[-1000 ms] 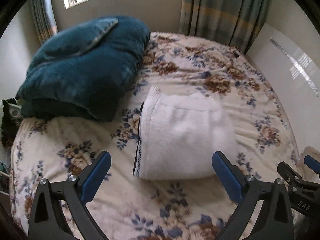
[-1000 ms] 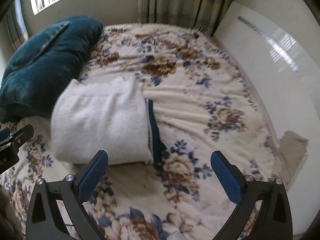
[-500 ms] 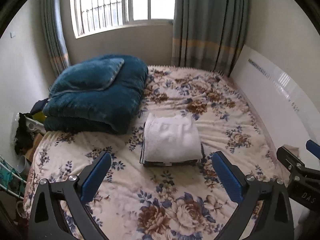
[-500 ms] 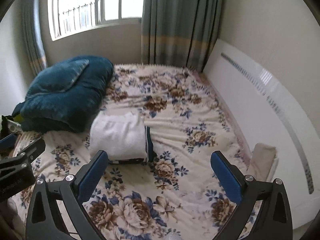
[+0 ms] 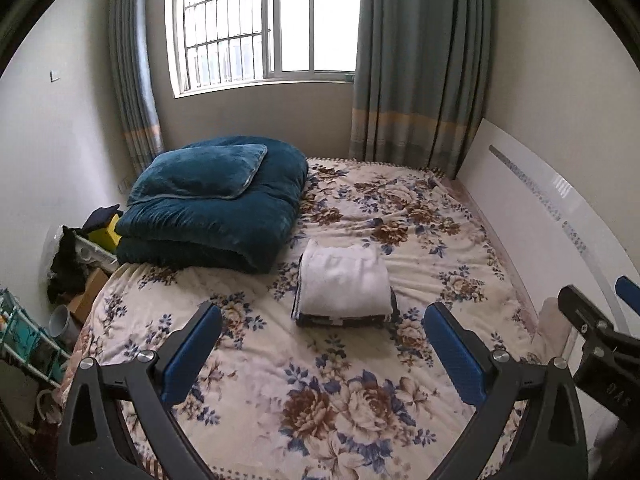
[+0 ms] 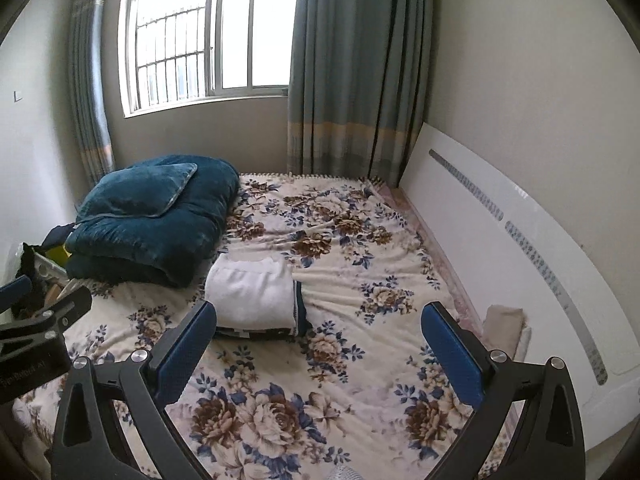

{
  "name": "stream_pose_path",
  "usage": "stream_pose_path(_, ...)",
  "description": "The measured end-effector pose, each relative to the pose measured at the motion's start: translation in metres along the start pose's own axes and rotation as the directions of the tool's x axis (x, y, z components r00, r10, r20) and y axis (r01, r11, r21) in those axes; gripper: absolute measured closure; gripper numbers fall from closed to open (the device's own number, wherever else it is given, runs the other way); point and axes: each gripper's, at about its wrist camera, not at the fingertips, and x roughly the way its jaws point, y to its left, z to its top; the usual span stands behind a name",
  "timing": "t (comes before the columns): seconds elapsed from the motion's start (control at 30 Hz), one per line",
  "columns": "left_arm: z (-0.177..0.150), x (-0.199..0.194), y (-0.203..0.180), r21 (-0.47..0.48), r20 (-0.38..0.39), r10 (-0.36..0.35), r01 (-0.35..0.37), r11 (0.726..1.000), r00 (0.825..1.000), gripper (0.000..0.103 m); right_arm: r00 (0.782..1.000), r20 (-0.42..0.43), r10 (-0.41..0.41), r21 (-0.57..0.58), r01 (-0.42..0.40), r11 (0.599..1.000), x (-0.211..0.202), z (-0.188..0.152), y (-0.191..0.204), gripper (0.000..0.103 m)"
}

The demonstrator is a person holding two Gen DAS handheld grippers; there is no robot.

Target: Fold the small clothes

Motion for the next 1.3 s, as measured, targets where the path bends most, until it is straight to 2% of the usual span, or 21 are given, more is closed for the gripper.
stream_pose_path(0.23,-0.016,-0.022,-0.004,-0.003,0.004,0.007,-0.007,1.000,1.000,0.000,1.000,0.020,0.011,-0.006,-0.010,1.000,-0.032,-0.008,-0.002,0.000)
stream_pose_path(0.47,-0.022,-0.029,-0.007,0.000,0.014,0.012,-0.012,1.000,1.000,0.000,0.999,0.030,0.024,-0.005,-0.024,1.000,-0.047,-0.012,-0.005,0.000)
stream_pose_path(1.3,-0.021,-0.056,-0.013,-0.010,0.060,0.029,-0.028,1.000,0.998,0.000,0.998,0.031,0.062,-0.018,-0.061,0.998,-0.052,-0.004,0.000,0.000)
